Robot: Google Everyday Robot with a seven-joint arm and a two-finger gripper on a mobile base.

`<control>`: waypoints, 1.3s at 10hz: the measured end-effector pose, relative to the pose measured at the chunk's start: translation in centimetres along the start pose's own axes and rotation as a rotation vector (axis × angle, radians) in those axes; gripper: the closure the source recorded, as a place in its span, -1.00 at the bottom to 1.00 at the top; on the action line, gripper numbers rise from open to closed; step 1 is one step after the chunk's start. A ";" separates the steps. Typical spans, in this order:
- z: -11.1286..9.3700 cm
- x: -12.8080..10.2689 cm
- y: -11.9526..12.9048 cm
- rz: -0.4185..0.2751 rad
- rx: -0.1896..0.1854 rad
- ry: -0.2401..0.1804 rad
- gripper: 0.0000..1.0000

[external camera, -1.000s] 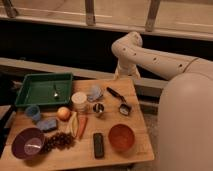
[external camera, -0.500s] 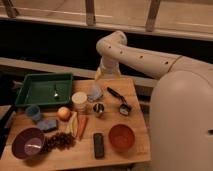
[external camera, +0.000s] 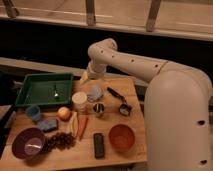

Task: Place towel in paper cup

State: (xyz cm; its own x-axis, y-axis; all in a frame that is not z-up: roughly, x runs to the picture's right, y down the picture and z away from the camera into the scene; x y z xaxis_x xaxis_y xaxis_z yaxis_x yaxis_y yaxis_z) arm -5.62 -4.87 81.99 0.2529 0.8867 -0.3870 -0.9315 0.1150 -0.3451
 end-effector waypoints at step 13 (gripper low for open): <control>5.2 -0.7 -4.9 0.103 0.054 0.006 -0.60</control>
State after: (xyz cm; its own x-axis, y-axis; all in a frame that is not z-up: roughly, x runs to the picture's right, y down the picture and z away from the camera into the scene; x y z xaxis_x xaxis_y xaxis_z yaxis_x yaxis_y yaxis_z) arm -2.63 -3.72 88.35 0.1567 0.8923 -0.4234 -0.9653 0.0477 -0.2568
